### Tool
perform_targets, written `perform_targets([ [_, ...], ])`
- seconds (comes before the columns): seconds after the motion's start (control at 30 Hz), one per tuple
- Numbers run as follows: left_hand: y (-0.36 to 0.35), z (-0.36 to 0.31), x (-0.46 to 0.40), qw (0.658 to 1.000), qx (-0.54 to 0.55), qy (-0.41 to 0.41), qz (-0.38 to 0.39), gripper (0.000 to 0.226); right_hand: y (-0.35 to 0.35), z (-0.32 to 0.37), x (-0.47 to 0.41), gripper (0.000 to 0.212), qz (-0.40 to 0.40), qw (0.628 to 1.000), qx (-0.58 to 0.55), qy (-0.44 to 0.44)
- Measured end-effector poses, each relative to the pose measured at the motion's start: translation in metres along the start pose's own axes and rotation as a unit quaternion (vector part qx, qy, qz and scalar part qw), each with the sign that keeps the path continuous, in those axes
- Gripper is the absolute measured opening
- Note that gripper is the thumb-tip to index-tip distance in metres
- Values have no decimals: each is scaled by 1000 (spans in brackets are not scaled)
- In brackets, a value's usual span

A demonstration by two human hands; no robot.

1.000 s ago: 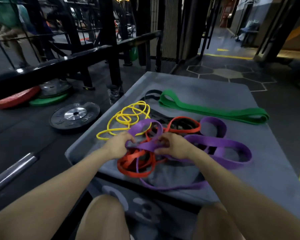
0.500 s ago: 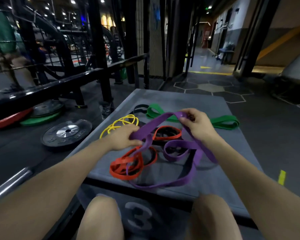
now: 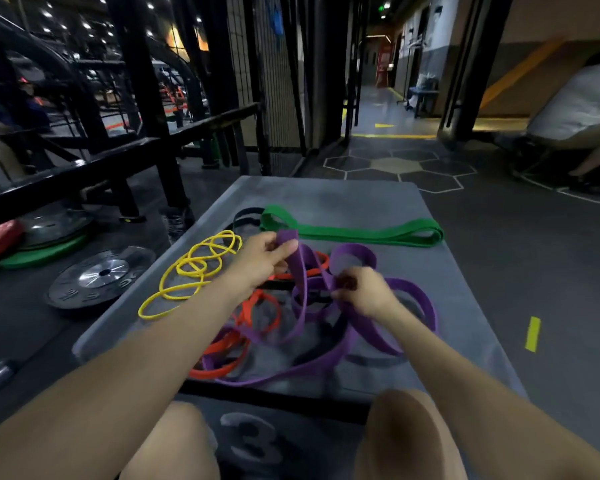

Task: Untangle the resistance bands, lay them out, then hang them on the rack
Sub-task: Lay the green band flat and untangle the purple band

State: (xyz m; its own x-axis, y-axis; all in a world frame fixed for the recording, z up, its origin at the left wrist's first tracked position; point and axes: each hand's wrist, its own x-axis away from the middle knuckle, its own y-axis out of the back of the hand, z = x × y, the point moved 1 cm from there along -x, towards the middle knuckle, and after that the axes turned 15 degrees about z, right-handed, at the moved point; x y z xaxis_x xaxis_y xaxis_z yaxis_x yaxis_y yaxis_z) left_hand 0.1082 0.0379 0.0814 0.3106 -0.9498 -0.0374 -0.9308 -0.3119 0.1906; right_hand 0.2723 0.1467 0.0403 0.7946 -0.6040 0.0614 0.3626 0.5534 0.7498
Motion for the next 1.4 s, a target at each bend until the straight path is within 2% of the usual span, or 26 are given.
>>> perform_targets([
  [0.07,3,16,4,999,-6,42,-9,7,-17,-7,-4,26,57,998,31,-1],
  [0.2,12,37,20,994,27,98,-39,12,-34,-13,-9,44,154,986,54,29],
  [0.33,14,39,24,992,59,109,-28,14,-30,-13,-8,46,215,973,82,19],
  [0.43,13,38,22,993,37,110,-20,5,-17,-12,0,49,247,968,42,-18],
  [0.53,11,38,21,993,12,112,-18,10,-11,-14,7,62,302,952,11,-44],
  [0.6,9,39,22,993,17,115,-19,9,-14,-16,9,77,326,944,38,-46],
  [0.67,7,39,24,992,26,119,-22,7,-19,-19,8,97,313,944,103,-22],
  [0.7,7,39,26,992,30,121,-24,7,-23,-20,8,97,291,947,137,0],
  [0.77,8,39,31,991,32,128,-27,11,-25,-22,8,69,201,963,175,38],
  [0.83,7,37,34,992,16,125,-19,6,-21,-21,9,44,113,974,190,46],
  [1.0,-3,15,24,998,28,61,6,6,23,-27,11,18,-23,994,107,25],
  [1.13,-24,5,9,998,-36,22,46,21,58,-48,23,26,-103,990,98,-8],
  [1.2,-37,15,5,992,-90,20,84,25,59,-62,28,29,-88,988,121,-36],
  [1.27,-44,32,7,977,-170,33,125,23,48,-78,30,37,-29,984,158,-81],
  [1.33,-44,51,11,951,-268,49,148,20,35,-86,30,51,46,963,228,-139],
  [1.4,-38,60,16,929,-334,59,151,30,32,-77,31,60,82,946,275,-153],
])
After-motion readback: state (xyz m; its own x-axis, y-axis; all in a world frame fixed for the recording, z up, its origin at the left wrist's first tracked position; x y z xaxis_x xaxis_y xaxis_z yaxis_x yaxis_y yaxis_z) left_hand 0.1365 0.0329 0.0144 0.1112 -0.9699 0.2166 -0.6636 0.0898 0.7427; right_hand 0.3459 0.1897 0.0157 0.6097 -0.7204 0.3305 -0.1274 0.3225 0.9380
